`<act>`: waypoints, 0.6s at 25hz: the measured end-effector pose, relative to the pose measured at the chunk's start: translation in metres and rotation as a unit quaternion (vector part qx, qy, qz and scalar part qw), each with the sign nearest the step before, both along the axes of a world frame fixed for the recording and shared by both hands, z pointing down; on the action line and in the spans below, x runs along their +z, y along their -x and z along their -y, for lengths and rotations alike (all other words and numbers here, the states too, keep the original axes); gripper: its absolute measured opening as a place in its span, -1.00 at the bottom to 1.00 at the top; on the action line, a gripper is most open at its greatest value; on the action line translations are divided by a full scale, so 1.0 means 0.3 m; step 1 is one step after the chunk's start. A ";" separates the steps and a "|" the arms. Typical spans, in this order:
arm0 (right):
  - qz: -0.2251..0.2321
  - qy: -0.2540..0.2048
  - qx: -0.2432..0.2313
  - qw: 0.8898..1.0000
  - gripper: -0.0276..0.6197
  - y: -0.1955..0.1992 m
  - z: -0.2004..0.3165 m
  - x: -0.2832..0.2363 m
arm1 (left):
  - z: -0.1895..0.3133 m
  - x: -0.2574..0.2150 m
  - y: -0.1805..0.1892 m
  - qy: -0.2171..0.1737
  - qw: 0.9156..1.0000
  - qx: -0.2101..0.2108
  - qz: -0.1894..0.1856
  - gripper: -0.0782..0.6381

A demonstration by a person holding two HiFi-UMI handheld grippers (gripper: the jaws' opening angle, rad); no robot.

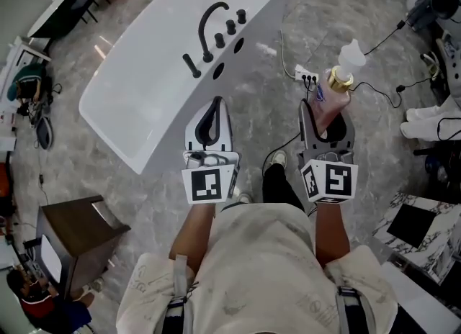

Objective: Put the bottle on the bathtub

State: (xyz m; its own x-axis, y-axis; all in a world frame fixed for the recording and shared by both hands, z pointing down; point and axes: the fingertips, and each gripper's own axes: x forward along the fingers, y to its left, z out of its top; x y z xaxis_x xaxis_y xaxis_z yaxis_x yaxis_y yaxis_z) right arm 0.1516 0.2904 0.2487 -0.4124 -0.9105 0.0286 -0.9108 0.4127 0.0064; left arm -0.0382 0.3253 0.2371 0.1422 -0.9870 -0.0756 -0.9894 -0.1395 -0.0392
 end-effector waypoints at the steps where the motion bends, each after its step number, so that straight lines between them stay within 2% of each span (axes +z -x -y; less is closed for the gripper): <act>1: 0.003 0.000 -0.001 1.000 -0.23 -0.021 0.048 -0.003 | 0.047 -0.006 -0.024 0.001 1.000 0.000 0.004 -0.78; 6: 0.015 0.008 -0.001 1.000 -0.22 -0.138 0.274 -0.001 | 0.268 -0.047 -0.151 0.000 1.000 0.002 0.017 -0.78; 9: 0.024 0.012 -0.001 1.000 -0.22 -0.197 0.388 0.003 | 0.379 -0.049 -0.211 0.013 1.000 0.001 0.026 -0.78; 15: 0.028 0.017 0.000 0.999 -0.22 -0.330 0.581 0.032 | 0.578 -0.052 -0.358 0.001 0.999 0.009 0.035 -0.78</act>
